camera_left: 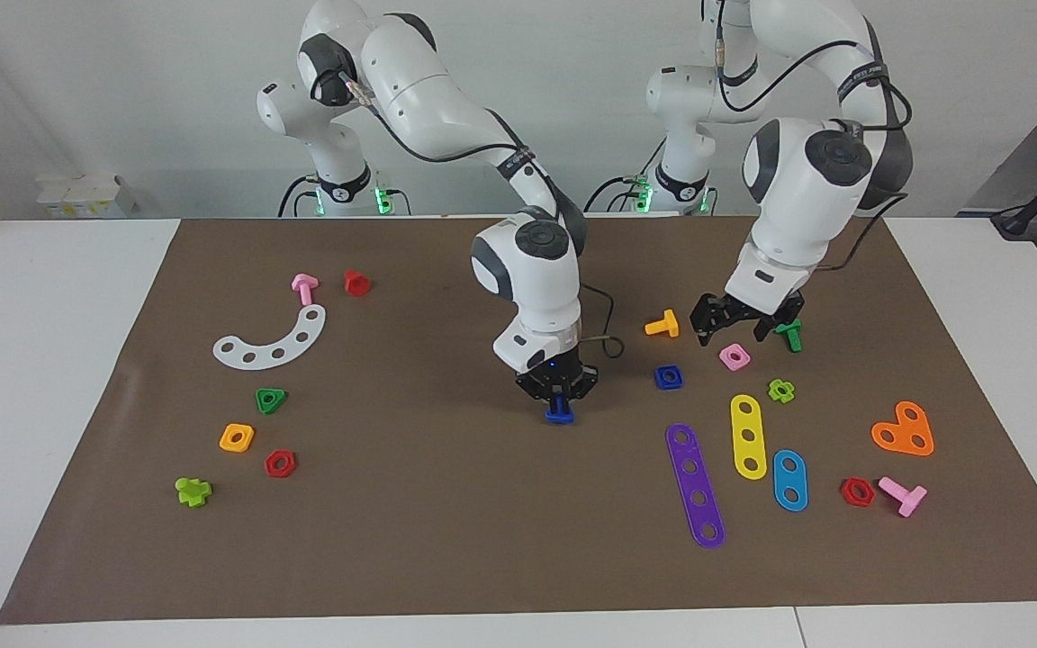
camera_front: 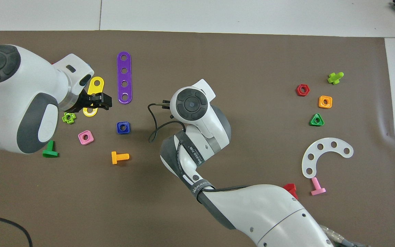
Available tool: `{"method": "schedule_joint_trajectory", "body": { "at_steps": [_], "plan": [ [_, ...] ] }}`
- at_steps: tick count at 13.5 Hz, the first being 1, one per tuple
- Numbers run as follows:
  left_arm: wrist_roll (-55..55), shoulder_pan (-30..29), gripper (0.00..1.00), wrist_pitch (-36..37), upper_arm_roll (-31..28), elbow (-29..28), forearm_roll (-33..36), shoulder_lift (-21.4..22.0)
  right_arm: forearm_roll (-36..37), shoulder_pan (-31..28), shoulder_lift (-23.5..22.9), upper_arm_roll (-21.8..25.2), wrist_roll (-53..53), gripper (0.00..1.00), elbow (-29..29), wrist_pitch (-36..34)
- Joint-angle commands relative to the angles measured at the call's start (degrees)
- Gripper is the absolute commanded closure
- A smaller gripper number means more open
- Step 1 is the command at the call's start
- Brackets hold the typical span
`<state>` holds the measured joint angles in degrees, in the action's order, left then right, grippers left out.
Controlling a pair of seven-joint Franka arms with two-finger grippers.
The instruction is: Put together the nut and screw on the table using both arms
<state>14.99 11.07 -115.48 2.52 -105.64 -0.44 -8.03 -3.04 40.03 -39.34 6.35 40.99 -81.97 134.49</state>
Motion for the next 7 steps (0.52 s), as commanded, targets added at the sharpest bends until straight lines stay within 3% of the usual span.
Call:
{"method": "schedule_joint_trajectory", "body": {
  "at_steps": [1,3,4,5,7],
  "plan": [
    [2.7,0.2,0.10,-5.8,-0.7,-3.8,-0.5,-0.7,-0.4,-0.2,1.5,-0.2,0.2,1.00,-3.2,0.9],
    [6.9,0.9,0.13,-9.4,-0.7,-4.5,-0.5,-3.1,-0.4,-0.1,1.9,-0.2,0.1,1.00,-4.1,0.9],
    [9.0,1.5,0.16,-11.1,-0.8,-5.0,-0.5,-4.3,-0.4,-0.1,1.9,-0.2,0.2,0.64,-4.0,0.8],
    [9.3,1.5,0.18,-12.9,-0.8,-6.0,-0.5,-4.6,-0.3,0.0,1.9,-0.2,0.4,0.01,-3.8,0.3],
    [9.3,1.7,0.19,-16.5,-0.8,-8.1,-0.4,-5.5,0.0,0.4,2.3,-0.1,0.8,0.00,-3.2,-1.2]
  ]
}}
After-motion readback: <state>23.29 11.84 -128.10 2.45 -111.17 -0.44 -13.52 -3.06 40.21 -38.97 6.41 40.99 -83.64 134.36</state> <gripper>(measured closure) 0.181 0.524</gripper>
